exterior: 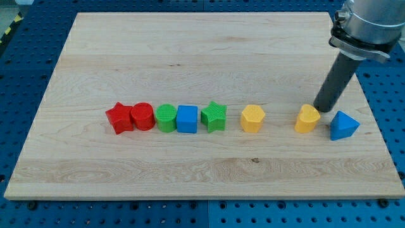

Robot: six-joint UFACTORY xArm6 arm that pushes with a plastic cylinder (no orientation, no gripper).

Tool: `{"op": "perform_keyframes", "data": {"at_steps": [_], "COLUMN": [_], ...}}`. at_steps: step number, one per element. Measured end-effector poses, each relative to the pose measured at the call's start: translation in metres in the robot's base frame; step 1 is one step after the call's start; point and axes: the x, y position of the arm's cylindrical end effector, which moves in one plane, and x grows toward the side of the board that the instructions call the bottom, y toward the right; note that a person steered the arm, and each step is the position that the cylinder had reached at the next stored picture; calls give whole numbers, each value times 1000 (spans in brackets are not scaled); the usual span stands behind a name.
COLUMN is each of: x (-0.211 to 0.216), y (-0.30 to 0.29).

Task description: Push the heart slightly down

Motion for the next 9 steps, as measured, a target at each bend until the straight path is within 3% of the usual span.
{"op": "perform_keyframes", "data": {"at_steps": [2, 9], "x": [-9, 11], "y": [-35, -35]}}
